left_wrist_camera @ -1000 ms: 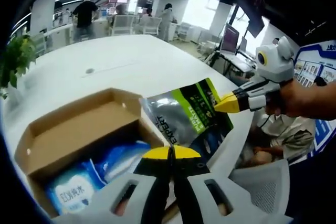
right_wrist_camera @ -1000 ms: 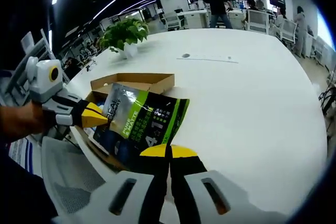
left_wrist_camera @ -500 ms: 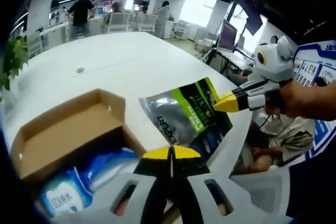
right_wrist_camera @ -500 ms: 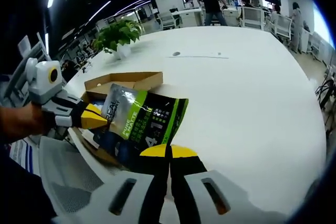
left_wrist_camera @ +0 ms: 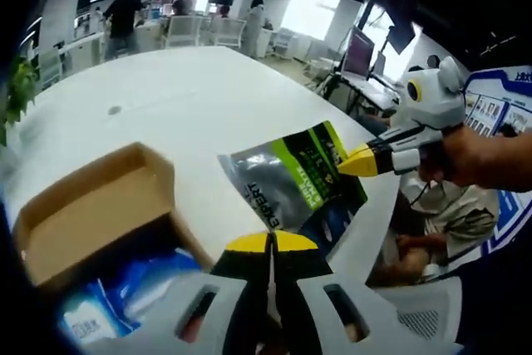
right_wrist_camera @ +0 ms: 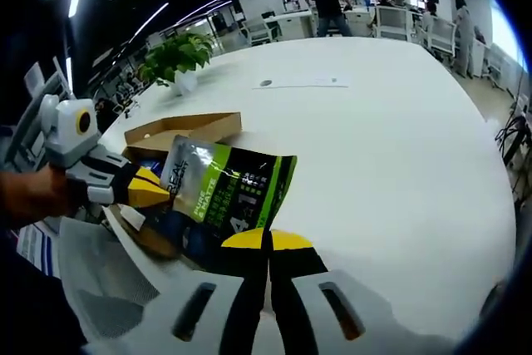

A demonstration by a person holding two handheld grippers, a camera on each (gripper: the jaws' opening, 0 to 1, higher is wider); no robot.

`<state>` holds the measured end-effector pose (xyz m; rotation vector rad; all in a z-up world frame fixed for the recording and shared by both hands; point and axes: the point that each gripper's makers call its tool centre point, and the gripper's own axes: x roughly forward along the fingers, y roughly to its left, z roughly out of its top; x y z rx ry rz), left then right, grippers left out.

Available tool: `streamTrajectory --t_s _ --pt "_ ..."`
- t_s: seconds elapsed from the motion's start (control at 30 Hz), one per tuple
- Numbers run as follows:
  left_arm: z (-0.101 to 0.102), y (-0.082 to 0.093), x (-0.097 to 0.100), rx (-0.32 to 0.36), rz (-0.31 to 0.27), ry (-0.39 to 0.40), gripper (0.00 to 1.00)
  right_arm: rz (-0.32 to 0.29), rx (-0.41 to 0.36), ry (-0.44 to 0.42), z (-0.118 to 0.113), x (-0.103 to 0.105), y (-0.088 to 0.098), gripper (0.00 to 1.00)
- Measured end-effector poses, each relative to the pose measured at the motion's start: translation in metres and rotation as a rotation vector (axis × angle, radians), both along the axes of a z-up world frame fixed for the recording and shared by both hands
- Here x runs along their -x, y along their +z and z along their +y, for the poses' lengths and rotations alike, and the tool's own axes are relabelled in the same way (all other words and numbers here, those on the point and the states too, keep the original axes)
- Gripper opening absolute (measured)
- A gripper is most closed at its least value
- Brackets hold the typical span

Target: Operate the shoe box by opening the lid, removing the specified soft item, and placing it in the target area until the item is outside and the box remains undamaged.

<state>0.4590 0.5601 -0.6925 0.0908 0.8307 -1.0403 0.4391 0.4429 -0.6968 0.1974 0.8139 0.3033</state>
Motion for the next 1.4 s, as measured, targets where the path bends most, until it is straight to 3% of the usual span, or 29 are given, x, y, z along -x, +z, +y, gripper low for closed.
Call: streamTrajectory --t_s 0.67,1.4 --pt "-0.030 -0.018 -0.019 -0.024 0.022 0.002 0.00 0.020 -0.015 -0.023 -0.030 -0.019 -0.018 0.00" --pt "-0.044 -0.047 -0.029 -0.086 0.057 -0.015 0.00 0.073 -0.037 -0.022 -0.043 -0.031 -0.051 0.00"
